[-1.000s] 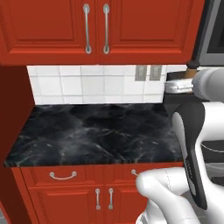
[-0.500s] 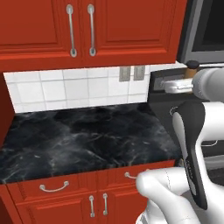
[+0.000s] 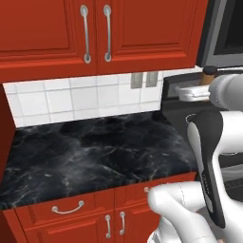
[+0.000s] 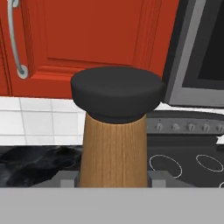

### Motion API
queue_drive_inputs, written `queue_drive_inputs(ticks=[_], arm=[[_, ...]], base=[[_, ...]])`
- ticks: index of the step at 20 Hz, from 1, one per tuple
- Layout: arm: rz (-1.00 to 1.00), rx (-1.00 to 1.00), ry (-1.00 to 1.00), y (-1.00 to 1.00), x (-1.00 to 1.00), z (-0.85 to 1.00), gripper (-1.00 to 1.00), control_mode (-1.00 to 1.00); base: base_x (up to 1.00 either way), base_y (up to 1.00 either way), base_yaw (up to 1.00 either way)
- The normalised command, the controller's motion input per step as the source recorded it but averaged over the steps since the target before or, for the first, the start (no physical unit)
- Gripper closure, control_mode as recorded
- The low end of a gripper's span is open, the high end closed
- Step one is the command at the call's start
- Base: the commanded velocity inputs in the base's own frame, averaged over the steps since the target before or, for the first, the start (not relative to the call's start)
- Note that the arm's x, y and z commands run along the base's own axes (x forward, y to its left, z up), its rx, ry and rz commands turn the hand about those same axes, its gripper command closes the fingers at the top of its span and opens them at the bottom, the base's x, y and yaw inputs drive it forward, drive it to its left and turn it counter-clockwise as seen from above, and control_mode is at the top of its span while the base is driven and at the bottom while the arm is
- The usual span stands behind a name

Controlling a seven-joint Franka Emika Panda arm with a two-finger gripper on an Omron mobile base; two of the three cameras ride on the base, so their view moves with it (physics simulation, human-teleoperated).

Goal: Take 2 condiments from the cabinet and move them on the counter near the stove.Make sure the condiments are lined up with each other, next to each other.

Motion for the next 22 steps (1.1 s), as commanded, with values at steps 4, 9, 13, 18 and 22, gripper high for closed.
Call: queue_drive_inputs(ticks=[4, 9, 13, 18, 22], arm=[[0.0, 0.0, 0.0, 0.0, 0.0, 0.0, 1.0, 1.0], [0.0, 0.0, 0.0, 0.0, 0.0, 0.0, 1.0, 1.0], [0.0, 0.0, 0.0, 0.0, 0.0, 0.0, 1.0, 1.0], [0.0, 0.0, 0.0, 0.0, 0.0, 0.0, 1.0, 1.0], [0.0, 0.0, 0.0, 0.0, 0.0, 0.0, 1.0, 1.0]], base=[[0.49, 0.24, 0.0], [0.57, 0.16, 0.03], [0.53, 0.17, 0.06], [0.1, 0.02, 0.01], [0.0, 0.0, 0.0]])
